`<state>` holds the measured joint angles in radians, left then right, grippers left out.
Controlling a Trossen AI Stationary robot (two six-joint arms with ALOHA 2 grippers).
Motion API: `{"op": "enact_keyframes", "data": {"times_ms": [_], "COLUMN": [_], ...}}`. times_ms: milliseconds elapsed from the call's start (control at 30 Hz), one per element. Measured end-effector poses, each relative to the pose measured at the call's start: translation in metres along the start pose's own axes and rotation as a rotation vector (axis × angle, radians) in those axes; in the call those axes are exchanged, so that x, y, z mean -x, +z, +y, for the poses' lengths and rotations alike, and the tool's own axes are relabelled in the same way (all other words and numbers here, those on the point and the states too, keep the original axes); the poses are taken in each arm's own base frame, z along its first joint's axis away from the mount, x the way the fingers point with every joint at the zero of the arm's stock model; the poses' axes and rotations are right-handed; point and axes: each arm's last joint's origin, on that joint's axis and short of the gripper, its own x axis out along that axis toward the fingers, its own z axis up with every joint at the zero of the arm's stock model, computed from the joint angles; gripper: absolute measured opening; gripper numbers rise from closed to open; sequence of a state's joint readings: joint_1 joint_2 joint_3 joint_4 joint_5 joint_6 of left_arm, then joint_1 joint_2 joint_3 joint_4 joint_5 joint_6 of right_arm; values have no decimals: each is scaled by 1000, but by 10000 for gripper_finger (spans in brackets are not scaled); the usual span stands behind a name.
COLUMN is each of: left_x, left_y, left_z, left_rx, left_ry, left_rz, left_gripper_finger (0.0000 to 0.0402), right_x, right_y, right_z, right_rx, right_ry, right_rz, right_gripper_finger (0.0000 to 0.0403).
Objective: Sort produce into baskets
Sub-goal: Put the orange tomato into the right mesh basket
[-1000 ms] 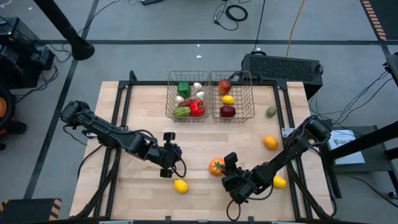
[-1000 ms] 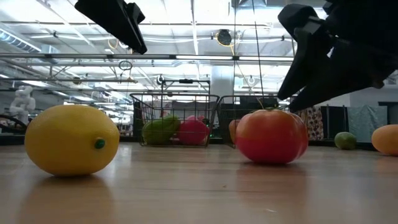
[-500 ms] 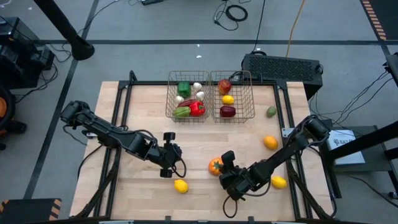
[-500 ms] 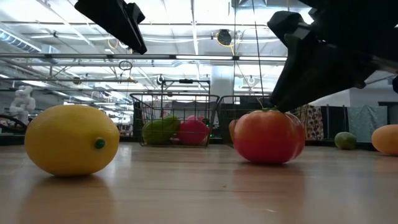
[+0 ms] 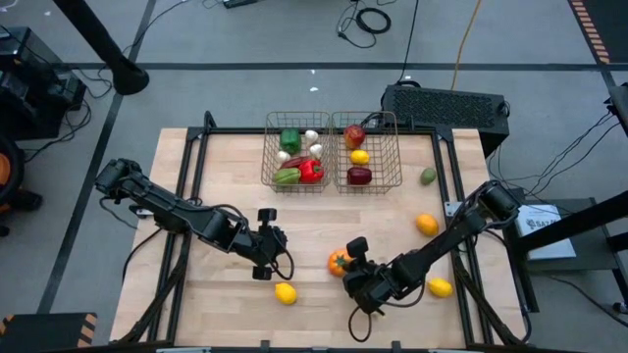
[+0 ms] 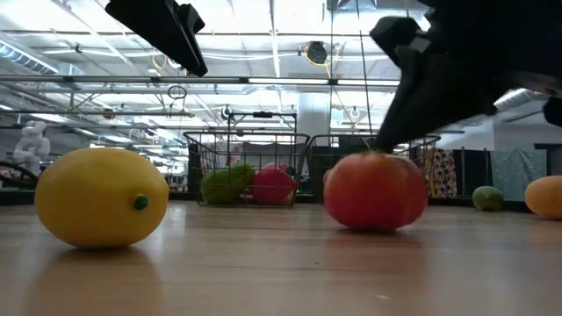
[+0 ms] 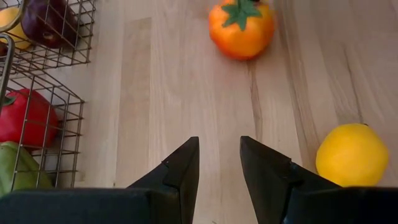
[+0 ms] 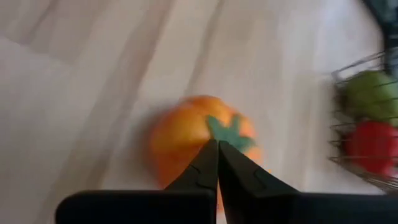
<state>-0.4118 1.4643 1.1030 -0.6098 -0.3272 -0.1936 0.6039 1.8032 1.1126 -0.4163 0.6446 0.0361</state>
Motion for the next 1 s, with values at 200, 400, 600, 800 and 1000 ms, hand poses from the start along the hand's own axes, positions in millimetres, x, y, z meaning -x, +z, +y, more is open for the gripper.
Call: {"op": "enact_keyframes", "data": {"times_ms": [200,400,600,800,1000], "left_x": [0,0,1,3,4], "left_y": [0,-2,-8,-10,-11], "left_z": [0,0,-2,-7,-11], "left_rx": [0,-24,-46,-67,-76], "left_ry": [0,2,-25,-37,-45], "left_rz": [0,16,78,86,83], "left_gripper_finger": [125,125,125,125,125], "right_x": [13,28,34,45,73], "right_y": [17,34,40,25,5], "right_z": [-15,-42,-82,-134,-194], "right_rx": [22,61,101,62,-67], "right_ry": [-149,-263,-385,-433,-491], "right_rz": [20,94,217,333,353], "right_gripper_finger": [1,0,0,0,0]}}
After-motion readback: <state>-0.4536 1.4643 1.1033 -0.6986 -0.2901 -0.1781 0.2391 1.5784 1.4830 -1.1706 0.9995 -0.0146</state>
